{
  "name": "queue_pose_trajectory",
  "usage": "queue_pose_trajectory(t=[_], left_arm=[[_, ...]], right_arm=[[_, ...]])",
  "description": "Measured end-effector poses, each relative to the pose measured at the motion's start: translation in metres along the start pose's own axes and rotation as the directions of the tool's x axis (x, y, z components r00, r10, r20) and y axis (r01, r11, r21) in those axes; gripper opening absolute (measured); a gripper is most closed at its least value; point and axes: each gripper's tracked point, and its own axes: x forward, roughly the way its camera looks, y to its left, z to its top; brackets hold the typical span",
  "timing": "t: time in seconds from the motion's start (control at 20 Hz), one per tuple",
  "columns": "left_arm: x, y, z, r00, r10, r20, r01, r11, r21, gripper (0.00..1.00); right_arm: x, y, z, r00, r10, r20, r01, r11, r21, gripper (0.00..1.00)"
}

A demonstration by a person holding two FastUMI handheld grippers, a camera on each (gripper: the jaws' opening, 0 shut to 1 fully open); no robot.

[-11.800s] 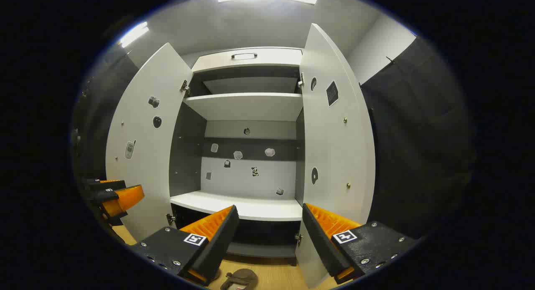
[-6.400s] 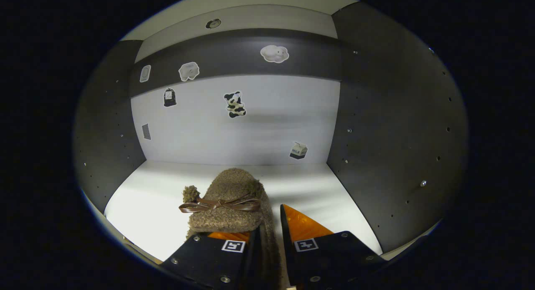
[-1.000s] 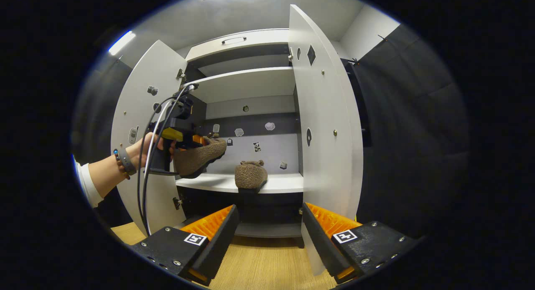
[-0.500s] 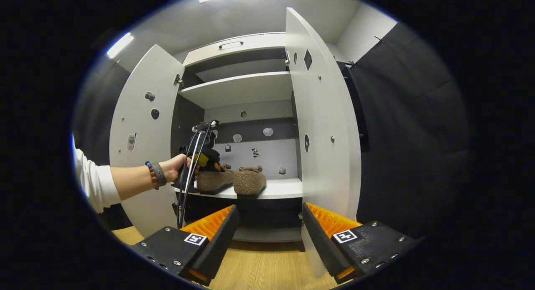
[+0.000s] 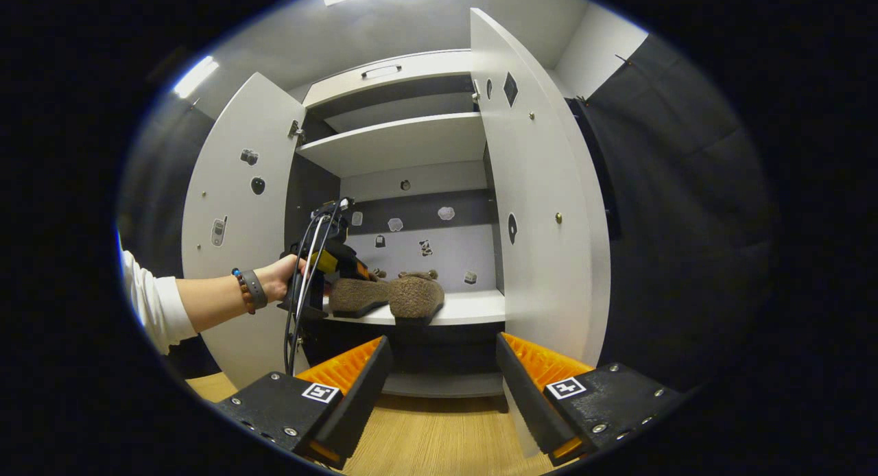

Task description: Grab one shoe with the right hand and put it into the shoe cabinet, grab the other shoe with the left hand and put it into the shoe cabinet; then close the right door with the right hand and the left door with the left hand.

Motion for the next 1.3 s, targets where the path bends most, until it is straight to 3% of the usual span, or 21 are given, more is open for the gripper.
queue_pose_trajectory(t=[0.2,0.4,0.6,0.9,1.15,1.3], left_arm=[[-0.022,-0.010,0.009,1.000,-0.017,0.023,0.016,0.998,0.061,0.97],[-0.045,-0.036,0.003,0.988,-0.155,-0.026,0.156,0.988,0.020,0.96],[-0.084,-0.033,0.033,0.981,-0.177,0.085,0.177,0.984,0.003,0.97],[-0.182,-0.037,0.073,0.926,-0.171,0.338,0.131,0.982,0.140,0.99],[-0.253,-0.033,0.060,0.877,-0.157,0.454,0.073,0.978,0.197,0.94],[-0.284,-0.034,0.031,0.864,-0.167,0.475,0.093,0.980,0.174,0.99]], right_arm=[[-0.002,0.002,0.001,1.000,0.003,0.009,-0.003,1.000,0.000,0.94],[-0.005,0.001,0.000,1.000,0.002,0.009,-0.002,1.000,0.007,0.94],[-0.010,0.001,0.003,1.000,0.002,0.013,-0.002,1.000,0.012,0.94],[-0.012,0.004,-0.005,1.000,0.005,-0.011,-0.004,0.999,0.048,0.94],[-0.014,0.005,-0.004,1.000,0.017,-0.015,-0.016,0.998,0.055,0.94],[-0.016,0.007,-0.007,1.000,0.026,-0.017,-0.025,0.998,0.049,0.94]])
